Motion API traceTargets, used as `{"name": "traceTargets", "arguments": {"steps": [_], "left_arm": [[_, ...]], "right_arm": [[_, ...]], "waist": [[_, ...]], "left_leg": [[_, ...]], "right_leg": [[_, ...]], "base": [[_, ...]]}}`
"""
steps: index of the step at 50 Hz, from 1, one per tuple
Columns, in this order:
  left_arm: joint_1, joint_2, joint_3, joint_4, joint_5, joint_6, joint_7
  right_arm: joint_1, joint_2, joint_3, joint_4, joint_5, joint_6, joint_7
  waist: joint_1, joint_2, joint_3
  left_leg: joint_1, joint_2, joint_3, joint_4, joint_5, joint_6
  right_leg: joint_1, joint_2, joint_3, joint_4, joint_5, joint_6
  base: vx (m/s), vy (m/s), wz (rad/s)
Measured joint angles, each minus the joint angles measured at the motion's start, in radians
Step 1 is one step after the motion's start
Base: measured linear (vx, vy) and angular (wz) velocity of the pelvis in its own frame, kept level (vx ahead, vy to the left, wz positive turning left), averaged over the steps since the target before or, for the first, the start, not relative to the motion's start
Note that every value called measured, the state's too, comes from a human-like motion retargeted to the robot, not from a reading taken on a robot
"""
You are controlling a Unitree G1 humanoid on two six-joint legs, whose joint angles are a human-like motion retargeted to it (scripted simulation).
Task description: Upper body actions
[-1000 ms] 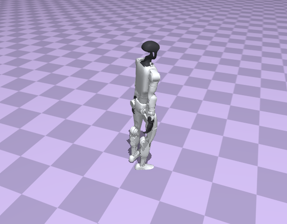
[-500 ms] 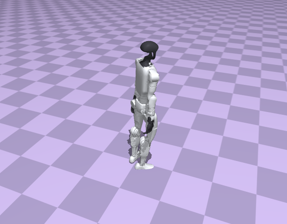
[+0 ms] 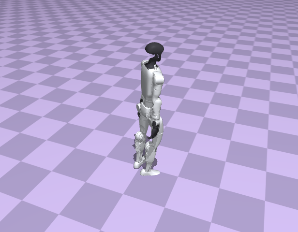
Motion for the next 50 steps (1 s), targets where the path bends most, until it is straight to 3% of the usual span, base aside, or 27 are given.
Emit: {"name": "traceTargets", "arguments": {"steps": [18, 24, 27, 30, 33, 38, 40, 43, 47, 50], "left_arm": [[0.0, 0.005, 0.001, 0.005, 0.0, 0.01, -0.015], [0.056, 0.008, 0.043, -0.03, -0.009, 0.011, -0.037], [0.12, 0.015, 0.054, 0.007, -0.053, 0.007, -0.029], [0.174, 0.033, 0.068, 0.07, -0.05, 0.054, -0.098], [0.232, 0.064, 0.051, 0.09, -0.023, 0.081, -0.15], [0.293, 0.102, 0.047, 0.09, 0.017, 0.161, -0.146], [0.297, 0.109, 0.053, 0.09, -0.001, 0.161, -0.13], [0.276, 0.124, 0.032, 0.09, -0.035, 0.144, -0.108], [0.203, 0.136, -0.062, 0.09, -0.04, 0.147, -0.081], [0.099, 0.118, -0.119, 0.09, -0.042, 0.116, -0.025]], "right_arm": [[-0.002, -0.005, 0.02, 0.013, 0.017, 0.002, 0.005], [-0.068, -0.005, 0.138, 0.06, 0.128, -0.015, -0.004], [-0.132, 0.013, 0.233, 0.047, 0.136, -0.034, 0.055], [-0.236, 0.051, 0.308, -0.002, 0.169, -0.047, 0.118], [-0.336, 0.092, 0.324, -0.106, 0.228, -0.087, 0.189], [-0.448, 0.155, 0.235, -0.254, 0.226, -0.117, 0.288], [-0.47, 0.167, 0.239, -0.274, 0.24, -0.142, 0.279], [-0.452, 0.167, 0.245, -0.275, 0.205, -0.168, 0.247], [-0.33, 0.14, 0.209, -0.203, 0.1, -0.162, 0.181], [-0.195, 0.102, 0.15, -0.114, 0.05, -0.117, 0.144]], "waist": [[0.001, 0.014, 0.016], [-0.004, 0.017, 0.048], [0.016, -0.002, 0.079], [0.009, -0.034, 0.121], [0.058, -0.039, 0.182], [0.193, -0.047, 0.219], [0.206, -0.054, 0.224], [0.176, -0.049, 0.206], [0.131, -0.057, 0.153], [0.121, -0.05, 0.123]], "left_leg": [[-0.001, 0.007, -0.019, -0.002, -0.001, -0.003], [-0.029, 0.05, -0.006, 0.085, -0.015, -0.037], [-0.067, 0.085, 0.024, 0.206, 0.001, -0.066], [-0.22, 0.181, 0.026, 0.537, 0.16, -0.093], [-0.442, 0.231, -0.061, 0.874, 0.309, -0.017], [-0.591, 0.319, -0.003, 1.121, 0.211, 0.032], [-0.584, 0.319, 0.024, 1.125, 0.184, 0.028], [-0.531, 0.258, -0.012, 1.025, 0.205, -0.027], [-0.34, 0.126, -0.07, 0.688, 0.264, -0.078], [-0.118, 0.045, -0.071, 0.337, 0.044, -0.078]], "right_leg": [[-0.014, -0.001, 0.006, 0.018, -0.005, -0.004], [-0.015, -0.003, 0.012, 0.034, -0.011, -0.016], [-0.007, -0.013, 0.041, 0.032, -0.003, -0.025], [-0.002, -0.056, 0.042, 0.018, 0.014, -0.023], [0.017, -0.051, 0.023, -0.019, 0.041, -0.033], [-0.003, -0.053, 0.05, -0.011, 0.046, -0.057], [-0.003, -0.062, 0.054, -0.006, 0.042, -0.06], [0.018, -0.053, 0.03, -0.02, 0.033, -0.057], [0.048, -0.052, 0.002, -0.006, -0.01, -0.046], [0.055, -0.025, -0.018, 0.055, -0.073, -0.045]], "base": [[0.0, 0.0, 0.0], [0.01, -0.04, -0.02], [0.04, -0.1, -0.32], [-0.08, -0.1, 0.23], [-0.16, -0.12, 0.16], [-0.07, -0.04, -0.34], [0.0, 0.0, 0.0], [0.07, 0.04, 0.49], [0.16, 0.08, 0.59], [0.12, 0.16, 0.18]]}}
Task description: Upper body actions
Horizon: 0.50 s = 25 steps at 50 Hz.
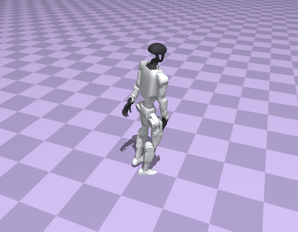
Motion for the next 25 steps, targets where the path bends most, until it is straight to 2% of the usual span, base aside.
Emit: {"name": "traceTargets", "arguments": {"steps": [2, 3, 5, 7, 8, 10, 13, 15, 18, 20, 23, 25], "left_arm": [[-0.089, -0.048, -0.045, 0.0, -0.035, -0.051, 0.092], [-0.132, -0.076, -0.068, 0.0, -0.055, -0.079, 0.134], [-0.256, -0.122, -0.107, 0.0, -0.086, -0.122, 0.171], [-0.386, -0.151, -0.114, -0.045, -0.072, -0.145, 0.155], [-0.445, -0.16, -0.119, -0.082, -0.067, -0.152, 0.133], [-0.559, -0.164, -0.14, -0.147, -0.064, -0.161, 0.067], [-0.645, -0.183, -0.113, -0.246, -0.023, -0.176, 0.065], [-0.651, -0.213, -0.111, -0.278, -0.006, -0.228, 0.122], [-0.624, -0.217, -0.14, -0.289, 0.014, -0.273, 0.148], [-0.583, -0.197, -0.164, -0.263, 0.033, -0.257, 0.144], [-0.453, -0.165, -0.189, -0.181, 0.033, -0.22, 0.149], [-0.338, -0.153, -0.179, -0.112, 0.016, -0.199, 0.177]], "right_arm": [[0.098, -0.043, -0.08, 0.07, -0.042, 0.043, -0.025], [0.154, -0.069, -0.117, 0.104, -0.049, 0.064, -0.044], [0.241, -0.126, -0.173, 0.17, -0.005, 0.089, -0.104], [0.291, -0.177, -0.243, 0.247, 0.092, 0.076, -0.198], [0.314, -0.199, -0.268, 0.287, 0.149, 0.061, -0.249], [0.348, -0.239, -0.293, 0.372, 0.257, 0.045, -0.316], [0.423, -0.261, -0.307, 0.372, 0.304, 0.119, -0.364], [0.474, -0.256, -0.333, 0.372, 0.292, 0.1, -0.414], [0.486, -0.25, -0.317, 0.372, 0.311, 0.071, -0.419], [0.442, -0.245, -0.279, 0.372, 0.328, 0.09, -0.407], [0.325, -0.222, -0.185, 0.372, 0.32, 0.112, -0.365], [0.229, -0.193, -0.106, 0.37, 0.288, 0.121, -0.34]], "waist": [[-0.037, 0.031, 0.012], [-0.088, 0.045, 0.012], [-0.156, 0.075, 0.031], [-0.167, 0.1, 0.062], [-0.166, 0.093, 0.086], [-0.173, 0.079, 0.144], [-0.201, 0.068, 0.166], [-0.195, 0.088, 0.139], [-0.181, 0.103, 0.112], [-0.166, 0.097, 0.105], [-0.154, 0.09, 0.084], [-0.151, 0.076, 0.073]], "left_leg": [[0.14, -0.022, 0.041, -0.219, -0.039, 0.071], [0.181, -0.047, -0.027, -0.289, -0.019, 0.1], [0.206, -0.001, -0.023, -0.331, 0.007, 0.088], [0.172, 0.014, -0.067, -0.322, 0.008, 0.105], [0.173, 0.006, -0.063, -0.322, 0.009, 0.112], [0.196, -0.006, -0.065, -0.327, 0.015, 0.126], [0.194, -0.008, -0.086, -0.326, 0.02, 0.131], [0.178, 0.013, -0.087, -0.325, 0.022, 0.129], [0.178, 0.027, -0.077, -0.323, 0.016, 0.12], [0.19, 0.022, -0.055, -0.316, 0.004, 0.109], [0.198, 0.015, -0.025, -0.27, -0.025, 0.085], [0.185, 0.002, -0.021, -0.196, -0.035, 0.068]], "right_leg": [[0.02, 0.024, -0.037, 0.097, -0.043, 0.002], [0.021, 0.026, -0.089, 0.157, -0.025, -0.004], [-0.047, -0.025, -0.145, 0.379, 0.111, -0.012], [-0.206, -0.101, -0.118, 0.673, 0.221, -0.047], [-0.271, -0.15, -0.11, 0.819, 0.216, -0.101], [-0.351, -0.222, -0.103, 1.026, 0.168, -0.147], [-0.457, -0.219, -0.055, 1.16, 0.14, -0.151], [-0.486, -0.17, -0.045, 1.154, 0.135, -0.116], [-0.43, -0.118, -0.054, 1.03, 0.151, -0.073], [-0.351, -0.083, -0.041, 0.887, 0.165, -0.064], [-0.164, -0.001, -0.016, 0.52, 0.223, -0.044], [-0.015, 0.054, 0.003, 0.263, 0.07, -0.008]], "base": [[0.23, 0.18, 0.77], [0.19, 0.26, 1.38], [-0.08, 0.31, 1.12], [-0.35, 0.25, 0.26], [-0.29, 0.22, -0.06], [-0.25, 0.15, 0.0], [-0.1, 0.04, 0.1], [0.16, -0.06, -0.03], [0.12, -0.07, -0.26], [0.12, -0.03, -0.67], [0.25, -0.1, -0.51], [0.28, -0.13, -0.26]]}}
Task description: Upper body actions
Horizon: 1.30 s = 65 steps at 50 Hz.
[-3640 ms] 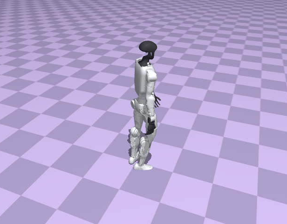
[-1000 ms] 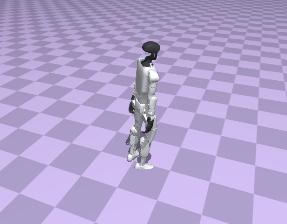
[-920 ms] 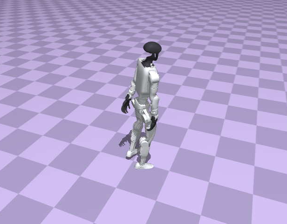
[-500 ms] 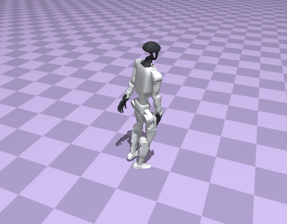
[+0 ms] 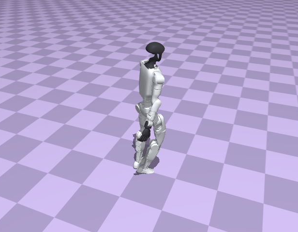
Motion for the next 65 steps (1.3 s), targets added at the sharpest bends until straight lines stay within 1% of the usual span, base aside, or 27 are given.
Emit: {"name": "traceTargets", "arguments": {"steps": [2, 3, 5, 6, 8, 10, 14, 20, 23, 25, 27, 30, 31, 32, 35, 38, 42, 45, 48, 50, 51, 53, 55, 57, 60, 63, 65], "left_arm": [[0.106, 0.029, 0.045, 0.073, -0.007, 0.04, 0.023], [0.146, 0.051, 0.085, 0.102, 0.007, 0.067, 0.028], [0.233, 0.115, 0.171, 0.112, 0.052, 0.124, 0.038], [0.281, 0.138, 0.198, 0.112, 0.04, 0.135, 0.052], [0.386, 0.186, 0.235, 0.112, 0.005, 0.162, 0.025], [0.471, 0.222, 0.252, 0.112, -0.034, 0.229, -0.041], [0.519, 0.22, 0.329, 0.112, -0.031, 0.224, -0.061], [0.486, 0.215, 0.273, 0.112, -0.036, 0.213, -0.091], [0.383, 0.179, 0.195, 0.112, -0.084, 0.193, -0.03], [0.29, 0.137, 0.152, 0.112, -0.096, 0.161, 0.112], [0.185, 0.084, 0.094, 0.112, -0.088, 0.116, 0.212], [-0.056, 0.017, 0.034, 0.105, -0.065, 0.087, 0.152], [-0.123, 0.009, 0.029, 0.055, -0.059, 0.08, 0.115], [-0.192, 0.007, 0.022, 0.004, -0.056, 0.07, 0.08], [-0.394, 0.015, 0.039, -0.137, -0.02, 0.031, 0.028], [-0.455, -0.025, 0.062, -0.22, -0.002, -0.047, 0.111], [-0.447, -0.064, 0.037, -0.258, -0.005, -0.104, 0.111], [-0.371, -0.054, 0.066, -0.257, 0.073, -0.063, 0.077], [-0.222, -0.047, 0.079, -0.192, 0.032, -0.055, 0.107], [-0.083, -0.04, 0.103, -0.129, -0.022, -0.052, 0.102], [-0.011, -0.025, 0.139, -0.09, -0.035, -0.034, 0.083], [0.088, 0.032, 0.231, 0.004, -0.011, 0.034, 0.026], [0.167, 0.099, 0.265, 0.112, 0.03, 0.087, -0.001], [0.291, 0.128, 0.259, 0.112, 0.007, 0.187, 0.017], [0.433, 0.162, 0.302, 0.112, -0.021, 0.3, -0.065], [0.515, 0.163, 0.424, 0.112, -0.046, 0.255, -0.118], [0.548, 0.158, 0.473, 0.112, -0.097, 0.245, -0.104]], "right_arm": [[-0.092, 0.051, 0.097, -0.067, -0.043, 0.023, 0.064], [-0.15, 0.079, 0.142, -0.113, -0.063, 0.032, 0.121], [-0.269, 0.128, 0.176, -0.246, -0.103, 0.02, 0.259], [-0.318, 0.149, 0.191, -0.32, -0.109, -0.007, 0.32], [-0.413, 0.172, 0.229, -0.455, -0.116, -0.066, 0.442], [-0.498, 0.188, 0.224, -0.564, -0.163, -0.13, 0.526], [-0.597, 0.208, 0.236, -0.671, -0.171, -0.24, 0.473], [-0.472, 0.206, 0.231, -0.648, -0.195, -0.283, 0.452], [-0.324, 0.192, 0.187, -0.558, -0.277, -0.224, 0.422], [-0.226, 0.176, 0.132, -0.465, -0.336, -0.162, 0.347], [-0.145, 0.144, 0.057, -0.344, -0.349, -0.099, 0.238], [-0.075, 0.063, -0.082, -0.191, -0.294, 0.023, 0.14], [-0.056, 0.028, -0.111, -0.15, -0.241, 0.027, 0.114], [-0.04, -0.005, -0.139, -0.109, -0.184, 0.024, 0.087], [0.015, -0.078, -0.201, 0.002, 0.002, -0.006, 0.02], [0.14, -0.106, -0.252, 0.002, 0.101, 0.012, -0.092], [0.266, -0.1, -0.306, 0.002, 0.129, -0.08, -0.198], [0.262, -0.092, -0.291, 0.002, 0.116, -0.046, -0.176], [0.191, -0.077, -0.203, 0.002, 0.125, 0.003, -0.105], [0.106, -0.054, -0.134, 0.002, 0.11, 0.004, -0.074], [0.047, -0.037, -0.085, 0.002, 0.093, 0.0, -0.057], [-0.122, 0.018, -0.002, -0.006, 0.045, -0.004, 0.021], [-0.241, 0.077, 0.021, -0.125, -0.012, -0.021, 0.152], [-0.373, 0.129, 0.051, -0.28, -0.023, -0.046, 0.284], [-0.557, 0.188, 0.064, -0.512, -0.032, -0.094, 0.377], [-0.696, 0.204, 0.107, -0.671, -0.004, -0.161, 0.448], [-0.763, 0.189, 0.157, -0.727, 0.018, -0.202, 0.488]], "waist": [[0.025, -0.044, -0.002], [0.045, -0.072, -0.001], [0.15, -0.069, 0.007], [0.177, -0.066, 0.001], [0.223, -0.094, 0.016], [0.261, -0.109, 0.058], [0.286, -0.091, 0.074], [0.206, -0.073, -0.028], [0.167, -0.095, -0.049], [0.132, -0.09, -0.043], [0.09, -0.061, -0.029], [-0.037, -0.014, -0.004], [-0.034, -0.01, 0.01], [-0.039, -0.008, 0.03], [-0.118, -0.014, 0.122], [-0.145, 0.001, 0.127], [-0.088, 0.015, 0.069], [-0.048, -0.004, 0.045], [-0.004, -0.002, 0.008], [0.005, -0.005, -0.003], [0.016, -0.028, -0.007], [0.061, -0.074, -0.012], [0.174, -0.053, -0.028], [0.226, -0.074, -0.005], [0.368, -0.1, 0.052], [0.404, -0.097, 0.094], [0.412, -0.113, 0.095]], "left_leg": [[-0.038, 0.005, 0.065, 0.15, 0.091, -0.046], [-0.099, 0.041, 0.117, 0.292, 0.189, -0.077], [-0.37, 0.224, 0.161, 0.727, 0.34, -0.063], [-0.501, 0.212, 0.092, 0.822, 0.38, -0.034], [-0.667, 0.19, 0.027, 0.986, 0.339, 0.004], [-0.733, 0.255, 0.063, 1.113, 0.27, 0.054], [-0.803, 0.324, 0.081, 1.222, 0.187, 0.085], [-0.649, 0.212, 0.053, 0.996, 0.221, 0.014], [-0.391, 0.085, 0.049, 0.621, 0.264, -0.036], [-0.181, -0.019, -0.012, 0.287, 0.157, -0.056], [0.004, -0.023, 0.084, 0.019, 0.014, -0.012], [0.046, -0.014, -0.011, -0.145, 0.025, 0.054], [0.018, -0.007, -0.002, -0.139, 0.032, 0.051], [-0.005, -0.004, 0.007, -0.137, 0.039, 0.053], [-0.011, 0.005, 0.008, -0.144, 0.059, 0.068], [-0.028, 0.028, -0.039, -0.126, 0.061, 0.07], [-0.037, 0.041, -0.023, -0.129, 0.06, 0.06], [-0.004, 0.023, 0.022, -0.135, 0.046, 0.047], [0.013, 0.03, 0.075, -0.097, 0.019, 0.018], [0.017, 0.034, 0.1, -0.029, 0.005, -0.003], [0.009, 0.033, 0.134, 0.052, 0.054, -0.026], [-0.167, 0.124, 0.174, 0.433, 0.229, -0.064], [-0.502, 0.272, 0.103, 0.871, 0.394, 0.007], [-0.754, 0.184, -0.045, 1.122, 0.31, 0.018], [-0.992, 0.43, 0.062, 1.459, 0.18, 0.172], [-1.163, 0.432, 0.056, 1.619, 0.092, 0.227], [-1.202, 0.397, 0.1, 1.622, 0.084, 0.217]], "right_leg": [[0.084, -0.03, -0.041, -0.185, -0.081, -0.005], [0.094, -0.056, -0.009, -0.256, -0.055, -0.005], [0.07, -0.059, 0.015, -0.337, 0.001, 0.018], [0.041, -0.039, 0.027, -0.359, 0.024, 0.008], [0.01, -0.054, 0.048, -0.366, 0.047, -0.005], [0.009, -0.057, 0.081, -0.344, 0.043, -0.032], [-0.01, -0.049, 0.113, -0.323, 0.033, -0.041], [0.016, -0.028, 0.044, -0.343, 0.009, -0.033], [0.041, -0.041, 0.002, -0.301, -0.038, -0.025], [0.054, -0.027, -0.015, -0.231, -0.086, -0.023], [0.031, 0.005, -0.047, -0.101, -0.061, -0.032], [-0.193, -0.112, -0.133, 0.359, 0.217, -0.028], [-0.312, -0.143, -0.089, 0.507, 0.27, -0.069], [-0.415, -0.174, -0.055, 0.638, 0.285, -0.102], [-0.574, -0.258, -0.038, 0.866, 0.152, -0.138], [-0.642, -0.242, -0.021, 0.939, 0.124, -0.147], [-0.595, -0.205, -0.021, 0.891, 0.127, -0.114], [-0.439, -0.191, -0.035, 0.741, 0.147, -0.112], [-0.204, -0.113, -0.065, 0.378, 0.235, -0.07], [-0.017, -0.009, -0.06, 0.072, 0.03, -0.003], [0.049, -0.017, -0.093, -0.048, -0.04, 0.0], [0.102, -0.048, -0.051, -0.24, -0.062, 0.003], [0.074, -0.011, 0.002, -0.345, 0.006, 0.001], [0.039, -0.025, 0.008, -0.368, 0.049, -0.006], [-0.023, -0.029, 0.073, -0.335, 0.05, -0.042], [-0.035, -0.021, 0.101, -0.327, 0.055, -0.066], [-0.046, -0.048, 0.114, -0.325, 0.056, -0.065]], "base": [[0.19, -0.17, -0.67], [-0.09, -0.26, -0.96], [-0.37, -0.32, -1.07], [-0.38, -0.34, -0.55], [-0.15, -0.22, -0.22], [0.03, -0.06, -0.5], [-0.13, -0.01, -0.23], [0.18, 0.02, 0.74], [0.13, 0.03, 0.62], [0.09, 0.09, 0.38], [0.1, 0.22, 0.52], [-0.26, 0.31, 0.66], [-0.56, 0.31, -0.64], [-0.58, 0.29, -0.65], [-0.45, 0.15, 0.58], [0.02, -0.04, 0.37], [0.15, -0.13, -0.36], [0.2, -0.11, -0.77], [0.32, -0.16, -0.75], [0.33, -0.2, -0.31], [0.31, -0.15, -0.55], [0.02, -0.17, -0.95], [-0.26, -0.26, -1.07], [-0.29, -0.21, -0.63], [-0.14, -0.14, -1.2], [-0.11, 0.0, -0.53], [-0.06, 0.05, -0.06]]}}
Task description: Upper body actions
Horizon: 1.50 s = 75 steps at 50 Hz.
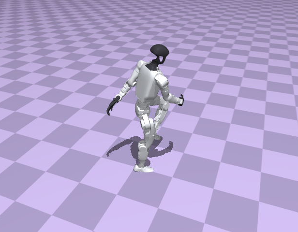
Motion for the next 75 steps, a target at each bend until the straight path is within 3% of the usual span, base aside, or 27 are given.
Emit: {"name": "traceTargets", "arguments": {"steps": [3, 7, 13, 15, 17, 19, 22, 25, 28, 30, 35, 40, 42, 43, 45, 46, 48, 50, 55, 58, 62, 65, 68, 70, 72, 73, 75], "left_arm": [[0.01, 0.003, 0.038, 0.0, -0.071, 0.009, 0.06], [-0.077, 0.033, -0.047, 0.0, -0.098, -0.025, 0.043], [-0.289, -0.007, -0.268, 0.0, -0.045, -0.172, 0.113], [-0.359, -0.043, -0.346, -0.006, -0.043, -0.224, 0.171], [-0.479, -0.104, -0.375, -0.023, -0.042, -0.232, 0.184], [-0.651, -0.144, -0.377, -0.071, -0.023, -0.238, 0.141], [-0.873, -0.131, -0.437, -0.18, -0.012, -0.288, 0.089], [-1.038, -0.07, -0.429, -0.274, 0.125, -0.28, 0.156], [-1.074, -0.109, -0.435, -0.353, 0.214, -0.311, 0.255], [-1.074, -0.141, -0.478, -0.385, 0.197, -0.338, 0.256], [-0.988, -0.208, -0.461, -0.347, 0.163, -0.342, 0.201], [-0.668, -0.2, -0.421, -0.21, 0.104, -0.365, 0.151], [-0.514, -0.155, -0.366, -0.123, 0.109, -0.365, 0.16], [-0.46, -0.121, -0.332, -0.065, 0.103, -0.366, 0.173], [-0.365, -0.042, -0.243, 0.0, 0.1, -0.36, 0.204], [-0.313, -0.015, -0.198, 0.0, 0.079, -0.347, 0.211], [-0.229, 0.027, -0.105, 0.0, 0.008, -0.3, 0.199], [-0.172, 0.045, 0.007, 0.0, -0.066, -0.231, 0.142], [-0.106, 0.09, 0.15, 0.0, -0.201, -0.183, 0.066], [-0.09, 0.106, 0.147, 0.0, -0.233, -0.207, 0.108], [-0.169, 0.108, 0.044, 0.0, -0.237, -0.206, 0.092], [-0.248, 0.07, -0.054, 0.0, -0.194, -0.232, 0.071], [-0.321, -0.006, -0.169, 0.0, -0.157, -0.334, 0.193], [-0.379, -0.064, -0.277, 0.0, -0.158, -0.414, 0.298], [-0.492, -0.14, -0.366, -0.005, -0.163, -0.43, 0.291], [-0.577, -0.167, -0.411, -0.021, -0.166, -0.416, 0.246], [-0.762, -0.167, -0.488, -0.091, -0.133, -0.396, 0.151]], "right_arm": [[-0.03, -0.001, 0.02, -0.019, -0.074, -0.038, 0.004], [0.074, 0.004, 0.017, -0.008, -0.139, -0.066, -0.038], [0.428, 0.032, -0.113, 0.195, -0.243, 0.023, -0.162], [0.549, 0.015, -0.182, 0.313, -0.251, 0.065, -0.177], [0.638, -0.035, -0.243, 0.397, -0.317, 0.133, -0.189], [0.661, -0.096, -0.291, 0.464, -0.33, 0.187, -0.258], [0.704, -0.193, -0.306, 0.578, -0.25, 0.2, -0.414], [0.747, -0.269, -0.3, 0.713, -0.233, 0.239, -0.445], [0.892, -0.298, -0.355, 0.729, -0.249, 0.31, -0.479], [0.984, -0.289, -0.397, 0.729, -0.2, 0.31, -0.518], [1.044, -0.24, -0.427, 0.729, -0.102, 0.252, -0.548], [0.928, -0.214, -0.283, 0.729, -0.049, 0.241, -0.482], [0.817, -0.198, -0.194, 0.729, -0.02, 0.241, -0.483], [0.736, -0.184, -0.141, 0.729, -0.001, 0.241, -0.47], [0.551, -0.162, -0.095, 0.689, -0.003, 0.227, -0.38], [0.47, -0.141, -0.097, 0.631, -0.018, 0.226, -0.312], [0.304, -0.105, -0.095, 0.51, -0.034, 0.235, -0.148], [0.183, -0.037, -0.132, 0.333, -0.062, 0.235, -0.043], [0.036, 0.019, -0.023, -0.032, 0.069, 0.062, 0.108], [0.015, -0.002, 0.008, -0.112, -0.065, -0.043, 0.106], [0.066, -0.012, 0.045, -0.074, -0.197, -0.101, -0.083], [0.212, -0.008, 0.046, 0.014, -0.295, -0.093, -0.103], [0.431, 0.0, -0.044, 0.196, -0.435, -0.029, -0.204], [0.557, -0.02, -0.126, 0.392, -0.437, 0.046, -0.363], [0.636, -0.097, -0.195, 0.575, -0.338, 0.181, -0.458], [0.665, -0.143, -0.222, 0.636, -0.259, 0.253, -0.488], [0.693, -0.209, -0.278, 0.729, -0.076, 0.312, -0.559]], "waist": [[-0.028, -0.006, -0.048], [-0.085, 0.03, -0.096], [-0.195, 0.003, -0.163], [-0.3, 0.04, -0.2], [-0.391, 0.09, -0.177], [-0.467, 0.137, -0.094], [-0.545, 0.126, 0.008], [-0.695, 0.142, 0.091], [-0.68, 0.18, 0.05], [-0.641, 0.186, 0.021], [-0.537, 0.153, -0.048], [-0.448, 0.121, -0.123], [-0.398, 0.076, -0.134], [-0.378, 0.053, -0.14], [-0.24, 0.086, -0.134], [-0.209, 0.09, -0.116], [-0.147, 0.068, -0.064], [-0.077, 0.053, -0.004], [0.007, -0.012, 0.025], [0.016, -0.038, -0.036], [-0.058, 0.011, -0.074], [-0.125, 0.012, -0.134], [-0.193, 0.001, -0.182], [-0.256, 0.034, -0.19], [-0.363, 0.089, -0.179], [-0.462, 0.111, -0.152], [-0.421, 0.106, -0.039]], "left_leg": [[0.029, -0.007, 0.038, -0.064, -0.001, -0.037], [0.222, -0.04, 0.004, -0.254, 0.035, -0.09], [0.885, -0.379, -0.021, -1.211, 0.179, -0.245], [1.12, -0.429, -0.03, -1.538, -0.062, -0.24], [1.184, -0.419, -0.053, -1.687, -0.056, -0.179], [1.164, -0.369, -0.116, -1.714, -0.033, -0.174], [1.18, -0.404, -0.089, -1.759, -0.008, -0.144], [1.176, -0.374, -0.174, -1.757, 0.006, -0.14], [1.132, -0.355, -0.171, -1.745, 0.006, -0.134], [1.127, -0.363, -0.175, -1.746, 0.007, -0.13], [1.142, -0.387, -0.137, -1.754, -0.006, -0.145], [1.156, -0.389, -0.083, -1.656, -0.073, -0.185], [1.119, -0.39, -0.022, -1.487, -0.008, -0.224], [1.049, -0.357, 0.013, -1.321, 0.094, -0.258], [0.767, -0.107, 0.117, -0.833, 0.29, -0.221], [0.625, -0.119, 0.046, -0.726, 0.312, -0.17], [0.41, -0.058, -0.002, -0.469, 0.232, -0.109], [0.261, 0.089, 0.036, -0.238, 0.12, -0.054], [0.005, 0.019, 0.089, -0.05, -0.043, 0.026], [0.033, 0.023, 0.145, -0.096, -0.069, -0.023], [0.217, 0.009, 0.072, -0.241, -0.005, -0.097], [0.498, -0.12, 0.073, -0.577, 0.071, -0.147], [0.875, -0.381, -0.019, -1.188, 0.186, -0.235], [1.141, -0.458, -0.045, -1.544, -0.078, -0.207], [1.197, -0.426, -0.092, -1.687, -0.045, -0.133], [1.183, -0.404, -0.166, -1.681, -0.026, -0.146], [1.145, -0.386, -0.14, -1.643, -0.003, -0.152]], "right_leg": [[-0.011, -0.005, -0.009, -0.003, -0.008, 0.005], [0.034, 0.039, -0.073, -0.012, -0.038, 0.011], [0.118, 0.007, -0.131, 0.06, -0.13, 0.051], [0.126, 0.039, -0.232, 0.146, -0.136, 0.064], [0.055, -0.007, -0.331, 0.384, 0.07, 0.043], [-0.182, -0.094, -0.257, 0.836, 0.185, 0.001], [-0.492, -0.254, -0.163, 1.371, 0.055, -0.09], [-0.678, -0.329, -0.175, 1.578, 0.026, -0.115], [-0.817, -0.312, -0.18, 1.598, -0.006, -0.127], [-0.796, -0.341, -0.22, 1.561, -0.017, -0.11], [-0.52, -0.274, -0.255, 1.306, 0.034, -0.042], [-0.046, -0.015, -0.219, 0.527, 0.108, 0.071], [0.114, 0.023, -0.221, 0.224, -0.12, 0.095], [0.147, -0.009, -0.296, 0.119, -0.144, 0.071], [0.121, 0.06, -0.169, 0.001, -0.095, 0.065], [0.09, 0.064, -0.119, 0.009, -0.079, 0.062], [0.048, 0.057, -0.06, 0.019, -0.051, 0.041], [0.034, 0.061, -0.029, 0.027, -0.047, 0.011], [0.007, 0.009, 0.032, 0.018, -0.025, -0.004], [-0.011, -0.009, 0.023, 0.016, -0.028, 0.0], [0.042, 0.04, -0.031, 0.004, -0.052, 0.008], [0.067, 0.017, -0.071, 0.016, -0.087, 0.031], [0.103, -0.005, -0.104, 0.098, -0.156, 0.055], [0.113, 0.008, -0.209, 0.239, -0.143, 0.06], [-0.039, -0.064, -0.26, 0.615, 0.078, 0.034], [-0.158, -0.121, -0.257, 0.862, 0.096, -0.004], [-0.378, -0.17, -0.117, 1.239, 0.03, -0.048]], "base": [[0.13, 0.06, 0.47], [0.16, 0.03, 0.96], [0.21, 0.14, 0.67], [0.29, 0.25, 1.59], [-0.08, 0.36, 1.07], [-0.66, 0.4, 0.69], [-0.51, 0.43, 0.13], [-0.19, 0.23, 1.08], [0.21, -0.03, 0.01], [0.14, -0.11, -0.02], [0.08, -0.14, -0.39], [0.31, -0.18, -0.51], [0.27, -0.21, -0.79], [0.0, -0.21, -1.34], [-0.32, -0.22, -1.95], [-0.48, -0.25, -1.52], [-0.4, -0.19, -1.1], [-0.32, -0.12, -1.3], [-0.03, -0.03, -0.41], [0.2, 0.03, 0.18], [0.07, -0.01, 0.92], [0.17, 0.16, 0.69], [0.3, 0.2, 0.66], [0.27, 0.22, 0.99], [0.01, 0.32, 1.72], [-0.38, 0.43, 1.64], [-0.73, 0.39, -0.28]]}}
